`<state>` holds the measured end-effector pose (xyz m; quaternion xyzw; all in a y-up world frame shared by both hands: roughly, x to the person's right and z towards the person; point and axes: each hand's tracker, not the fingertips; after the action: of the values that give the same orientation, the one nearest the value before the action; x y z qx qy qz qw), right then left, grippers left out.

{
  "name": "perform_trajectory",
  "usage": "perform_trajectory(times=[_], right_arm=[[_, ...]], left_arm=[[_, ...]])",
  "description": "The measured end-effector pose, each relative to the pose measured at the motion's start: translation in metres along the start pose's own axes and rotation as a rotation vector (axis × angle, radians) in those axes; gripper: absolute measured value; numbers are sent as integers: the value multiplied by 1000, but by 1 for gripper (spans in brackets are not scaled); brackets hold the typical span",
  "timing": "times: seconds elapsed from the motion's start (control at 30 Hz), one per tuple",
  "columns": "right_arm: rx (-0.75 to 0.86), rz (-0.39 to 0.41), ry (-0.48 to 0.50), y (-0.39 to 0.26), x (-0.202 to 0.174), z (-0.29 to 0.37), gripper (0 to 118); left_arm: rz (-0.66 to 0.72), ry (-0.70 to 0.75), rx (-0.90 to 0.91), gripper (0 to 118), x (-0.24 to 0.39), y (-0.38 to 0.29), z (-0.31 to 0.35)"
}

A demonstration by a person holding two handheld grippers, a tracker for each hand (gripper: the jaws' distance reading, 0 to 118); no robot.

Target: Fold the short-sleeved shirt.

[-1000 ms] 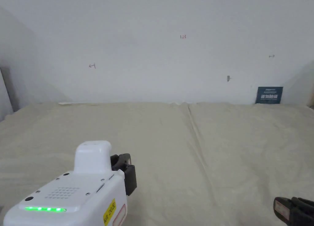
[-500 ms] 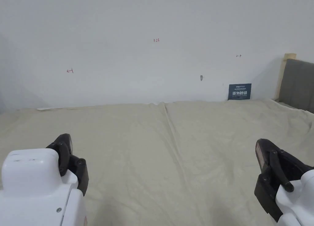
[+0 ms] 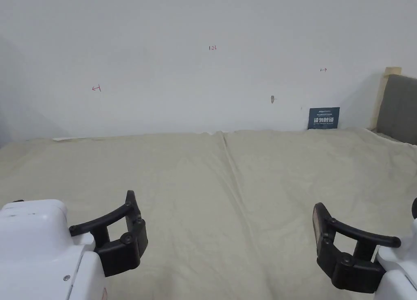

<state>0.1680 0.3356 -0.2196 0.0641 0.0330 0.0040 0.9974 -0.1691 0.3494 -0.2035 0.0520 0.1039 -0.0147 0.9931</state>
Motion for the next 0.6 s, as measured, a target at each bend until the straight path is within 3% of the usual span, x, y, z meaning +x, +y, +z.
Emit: perform_trajectory(times=[0.2,0.37,0.5,0.6], right_arm=[[-44,4,46,-3,-5,-7,118],[-43,23,61,-3,-8,-13,118],[-68,41,73,-3,-10,-20,118],[-98,59,90,-4,-11,-26,118]], left_arm=[[21,-69,-8,118,1,1,-10],[-51,95,-35,118,18,-4,-19],[80,-25,-82,118,13,-4,-26],[104,22,-74,118,15,-4,-24]])
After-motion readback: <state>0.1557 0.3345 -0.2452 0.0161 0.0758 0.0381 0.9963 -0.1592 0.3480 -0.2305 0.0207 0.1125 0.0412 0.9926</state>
